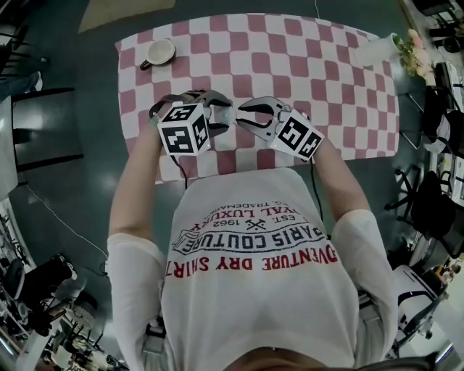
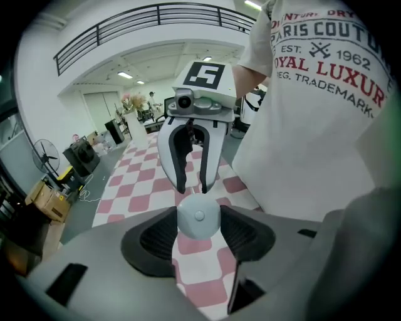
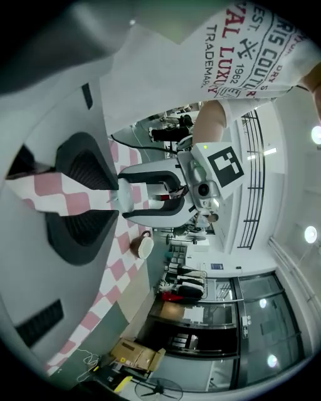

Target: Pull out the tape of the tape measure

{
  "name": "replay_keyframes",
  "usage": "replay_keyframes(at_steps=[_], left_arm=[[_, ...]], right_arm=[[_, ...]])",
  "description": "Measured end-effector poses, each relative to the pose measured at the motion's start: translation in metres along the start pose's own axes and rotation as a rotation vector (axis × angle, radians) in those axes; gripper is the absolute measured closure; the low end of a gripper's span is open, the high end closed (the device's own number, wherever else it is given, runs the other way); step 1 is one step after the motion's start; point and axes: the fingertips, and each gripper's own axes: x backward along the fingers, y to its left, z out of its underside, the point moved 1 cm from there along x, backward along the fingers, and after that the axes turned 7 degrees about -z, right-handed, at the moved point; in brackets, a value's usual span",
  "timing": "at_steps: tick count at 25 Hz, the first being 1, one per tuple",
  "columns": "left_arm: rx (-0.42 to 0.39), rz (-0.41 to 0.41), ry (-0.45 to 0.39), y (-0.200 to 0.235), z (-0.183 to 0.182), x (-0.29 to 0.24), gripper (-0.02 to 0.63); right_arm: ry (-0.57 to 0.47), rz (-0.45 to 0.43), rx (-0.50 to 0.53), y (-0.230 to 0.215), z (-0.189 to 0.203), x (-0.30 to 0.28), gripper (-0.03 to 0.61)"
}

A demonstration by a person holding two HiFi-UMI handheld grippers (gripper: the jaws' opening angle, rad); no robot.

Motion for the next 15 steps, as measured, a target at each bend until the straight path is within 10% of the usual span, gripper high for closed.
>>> replay_keyframes(at_steps=[15], left_arm=[[0.008, -0.006, 0.007, 0.003, 0.012, -0.009, 0.382]], right_arm=[[0.078, -0.043, 0.074, -0.006, 0.012, -0.015, 0.545]])
